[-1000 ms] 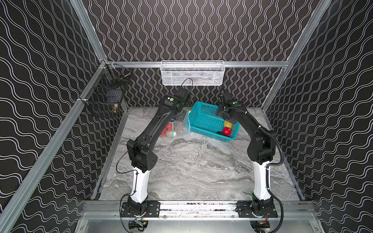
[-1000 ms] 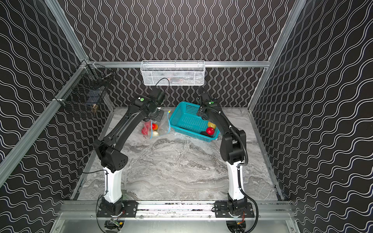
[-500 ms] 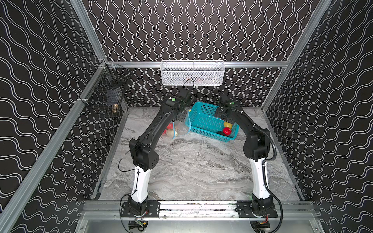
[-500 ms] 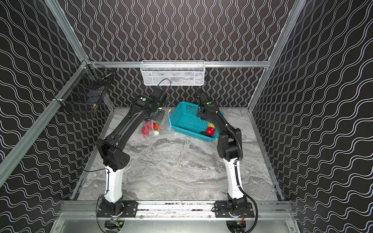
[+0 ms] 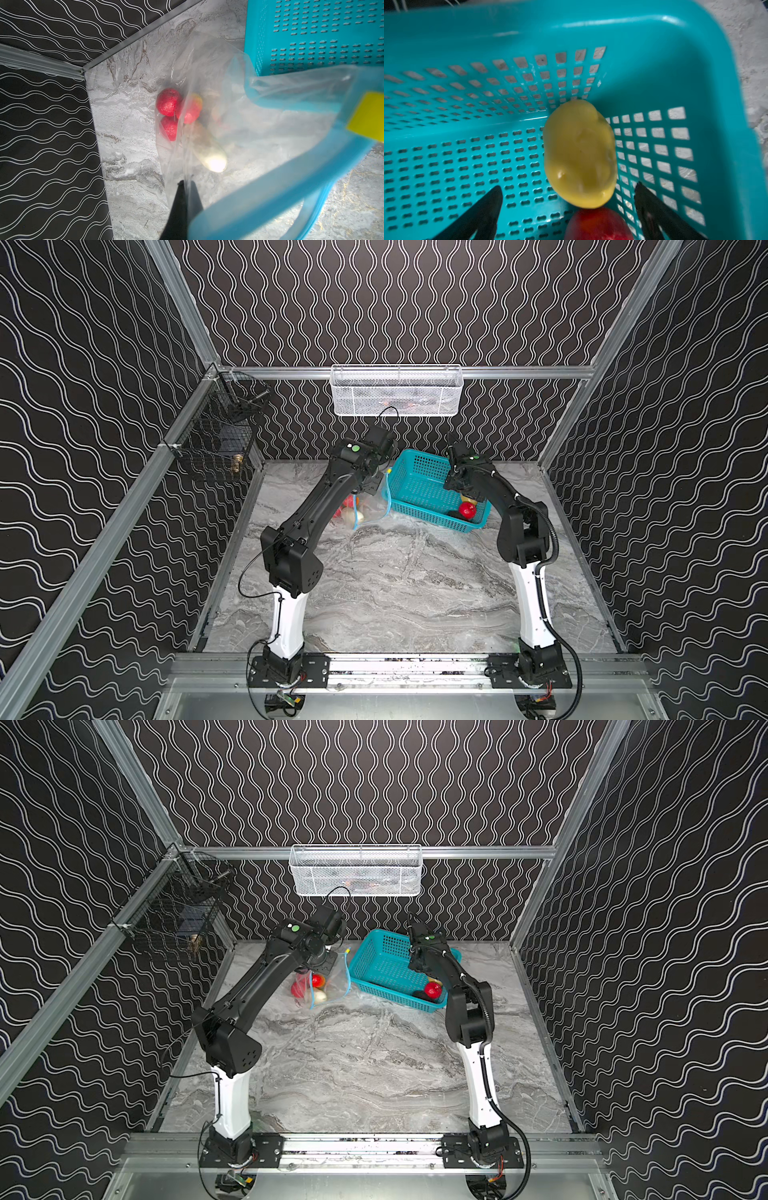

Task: Place the food in the zip-top bag and seal the zipper
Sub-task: 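Lower the right gripper around the yellow potato and close on it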

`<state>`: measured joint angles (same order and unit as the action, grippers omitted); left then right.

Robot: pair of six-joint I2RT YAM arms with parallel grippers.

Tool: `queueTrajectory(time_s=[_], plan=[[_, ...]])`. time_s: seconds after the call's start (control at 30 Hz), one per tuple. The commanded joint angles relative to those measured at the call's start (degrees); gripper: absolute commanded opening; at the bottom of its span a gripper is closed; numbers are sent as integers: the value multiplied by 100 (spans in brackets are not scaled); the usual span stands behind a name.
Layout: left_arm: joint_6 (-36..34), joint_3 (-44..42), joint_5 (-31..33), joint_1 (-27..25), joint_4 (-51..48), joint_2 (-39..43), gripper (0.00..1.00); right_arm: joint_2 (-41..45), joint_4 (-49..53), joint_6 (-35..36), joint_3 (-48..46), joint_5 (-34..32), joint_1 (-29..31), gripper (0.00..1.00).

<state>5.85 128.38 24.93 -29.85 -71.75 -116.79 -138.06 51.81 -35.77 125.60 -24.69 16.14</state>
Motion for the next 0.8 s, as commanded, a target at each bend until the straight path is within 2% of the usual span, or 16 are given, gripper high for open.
queueTrajectory(time_s=[0.0,0.23,0.77], plan=[[-13,69,50,9,23,-10,0,-76,27,-37,51,-13,-30,99],[-13,59,99,13,16,2,0,-213,-115,-73,52,72,-85,99],[10,108,143,12,-14,-19,0,-386,-626,1,157,710,-182,99]])
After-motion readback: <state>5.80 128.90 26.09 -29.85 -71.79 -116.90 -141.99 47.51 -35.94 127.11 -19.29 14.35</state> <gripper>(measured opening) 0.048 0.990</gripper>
